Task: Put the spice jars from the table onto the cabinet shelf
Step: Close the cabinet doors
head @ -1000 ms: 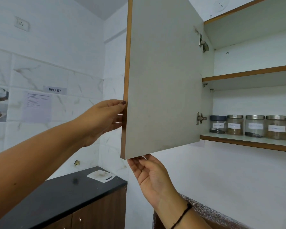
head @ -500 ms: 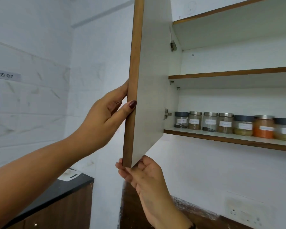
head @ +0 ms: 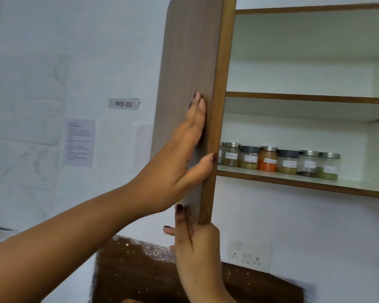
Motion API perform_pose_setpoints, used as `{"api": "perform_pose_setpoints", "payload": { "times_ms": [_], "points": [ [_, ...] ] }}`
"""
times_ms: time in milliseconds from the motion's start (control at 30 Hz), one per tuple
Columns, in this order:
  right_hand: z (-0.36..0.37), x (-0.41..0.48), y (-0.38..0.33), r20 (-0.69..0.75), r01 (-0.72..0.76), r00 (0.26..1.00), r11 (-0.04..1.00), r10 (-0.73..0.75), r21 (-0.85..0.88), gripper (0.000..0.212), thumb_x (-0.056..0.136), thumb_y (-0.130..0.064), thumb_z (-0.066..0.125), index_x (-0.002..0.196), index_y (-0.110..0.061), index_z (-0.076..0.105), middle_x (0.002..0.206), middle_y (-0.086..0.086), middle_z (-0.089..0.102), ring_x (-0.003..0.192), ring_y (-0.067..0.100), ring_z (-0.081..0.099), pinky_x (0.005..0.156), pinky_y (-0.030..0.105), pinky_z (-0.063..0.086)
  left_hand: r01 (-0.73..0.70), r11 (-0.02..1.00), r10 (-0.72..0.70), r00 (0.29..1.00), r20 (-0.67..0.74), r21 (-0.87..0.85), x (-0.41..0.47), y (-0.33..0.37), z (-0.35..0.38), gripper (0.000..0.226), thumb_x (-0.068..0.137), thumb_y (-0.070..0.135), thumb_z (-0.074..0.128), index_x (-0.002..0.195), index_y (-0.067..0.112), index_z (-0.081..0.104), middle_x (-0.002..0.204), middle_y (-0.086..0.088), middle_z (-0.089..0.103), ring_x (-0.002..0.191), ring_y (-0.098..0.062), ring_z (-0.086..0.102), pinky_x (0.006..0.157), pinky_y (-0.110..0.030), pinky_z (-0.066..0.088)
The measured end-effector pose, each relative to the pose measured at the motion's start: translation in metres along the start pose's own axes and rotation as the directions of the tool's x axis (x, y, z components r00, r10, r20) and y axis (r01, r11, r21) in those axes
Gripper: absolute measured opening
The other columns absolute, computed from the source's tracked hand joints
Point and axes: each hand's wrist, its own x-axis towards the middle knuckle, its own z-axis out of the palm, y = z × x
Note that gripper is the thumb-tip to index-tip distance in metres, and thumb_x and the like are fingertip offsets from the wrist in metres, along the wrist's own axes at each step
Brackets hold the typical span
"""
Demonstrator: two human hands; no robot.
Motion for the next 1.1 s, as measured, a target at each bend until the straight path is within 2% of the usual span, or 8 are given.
{"api": "perform_pose_setpoints", "payload": {
  "times_ms": [100, 167, 267, 367, 500, 633, 900, 1100],
  "points": [
    [-0.021, 0.008, 0.003, -0.025, 0.007, 1.0, 1.0, -0.008, -0.024, 0.012, 0.084, -0.056, 0.039, 0.083, -0.056, 0.051, 0.071, -0.053, 0.054, 0.08, 0.0, 0.072, 0.075, 0.038, 0.061, -0.046, 0.998, 0.046, 0.999, -0.002, 0.03, 0.017, 0.002, 0.031, 0.079, 0.101, 0.037, 0.043, 0.158, 0.02, -0.01, 0.167, 0.008, -0.015, 0.152, -0.002, -0.01, 0.127, -0.035, 0.005],
    [-0.036, 0.014, 0.009, -0.069, 0.003, 0.998, 0.999, -0.006, -0.047, 0.013, 0.092, -0.047, 0.043, 0.087, -0.054, 0.052, 0.072, -0.054, 0.054, 0.08, -0.003, 0.071, 0.075, 0.038, 0.061, -0.056, 0.998, 0.056, 0.998, -0.007, 0.029, 0.03, 0.004, 0.052, 0.08, 0.1, 0.038, 0.043, 0.157, 0.021, -0.01, 0.167, 0.006, -0.016, 0.152, -0.003, -0.011, 0.127, -0.04, 0.005],
    [-0.06, 0.026, 0.021, -0.151, -0.009, 0.989, 0.998, 0.001, -0.055, 0.021, 0.098, -0.032, 0.049, 0.087, -0.05, 0.055, 0.083, -0.036, 0.066, 0.076, 0.001, 0.072, 0.065, 0.033, 0.062, -0.051, 0.998, 0.052, 0.999, -0.005, 0.027, 0.049, 0.004, 0.084, 0.083, 0.098, 0.039, 0.045, 0.156, 0.021, -0.012, 0.166, 0.007, -0.019, 0.153, -0.005, -0.011, 0.127, -0.039, 0.009],
    [-0.084, 0.036, 0.028, -0.226, -0.049, 0.973, 0.999, 0.049, 0.007, 0.022, 0.098, -0.024, 0.051, 0.09, -0.042, 0.06, 0.098, -0.02, 0.07, 0.07, 0.009, 0.074, 0.054, 0.026, 0.059, -0.051, 0.995, 0.052, 0.999, -0.011, 0.081, 0.066, 0.002, 0.114, 0.084, 0.099, 0.042, 0.045, 0.156, 0.02, -0.012, 0.166, 0.005, -0.019, 0.152, -0.007, -0.013, 0.126, -0.034, 0.005],
    [-0.116, 0.049, 0.037, -0.276, -0.06, 0.958, 0.997, 0.071, 0.046, 0.02, 0.098, -0.024, 0.05, 0.093, -0.035, 0.065, 0.091, -0.01, 0.074, 0.065, 0.015, 0.074, 0.05, 0.025, 0.056, -0.056, 0.988, 0.063, 0.997, -0.044, 0.142, 0.086, -0.006, 0.148, 0.084, 0.099, 0.042, 0.05, 0.158, 0.019, -0.005, 0.167, 0.003, -0.015, 0.149, -0.004, -0.012, 0.122, -0.028, 0.0],
    [-0.144, 0.066, 0.048, -0.279, -0.087, 0.955, 0.995, 0.099, 0.055, 0.018, 0.098, -0.024, 0.051, 0.094, -0.031, 0.067, 0.086, -0.006, 0.076, 0.063, 0.017, 0.073, 0.05, 0.024, 0.056, -0.037, 0.985, 0.052, 0.995, -0.082, 0.167, 0.103, -0.016, 0.179, 0.083, 0.096, 0.042, 0.053, 0.159, 0.017, 0.005, 0.168, 0.0, -0.005, 0.154, -0.011, -0.003, 0.123, -0.031, 0.0],
    [-0.176, 0.104, 0.074, -0.242, -0.148, 0.955, 0.984, 0.169, 0.102, 0.021, 0.1, -0.023, 0.049, 0.104, -0.023, 0.07, 0.083, -0.008, 0.076, 0.059, 0.02, 0.072, 0.047, 0.019, 0.051, -0.017, 0.958, 0.044, 0.995, -0.088, 0.286, 0.132, -0.033, 0.225, 0.08, 0.093, 0.053, 0.036, 0.159, 0.015, 0.01, 0.168, 0.0, 0.001, 0.153, -0.013, -0.003, 0.121, -0.031, -0.003],
    [-0.191, 0.133, 0.092, -0.23, -0.181, 0.95, 0.972, 0.212, 0.148, 0.021, 0.101, -0.024, 0.05, 0.102, -0.024, 0.071, 0.085, -0.006, 0.077, 0.055, 0.02, 0.071, 0.046, 0.02, 0.049, 0.032, 0.925, -0.004, 0.997, -0.073, 0.379, 0.151, -0.046, 0.253, 0.079, 0.097, 0.044, 0.051, 0.159, 0.014, 0.013, 0.168, -0.004, 0.004, 0.155, -0.021, 0.006, 0.122, -0.035, 0.005]
  ]
}}
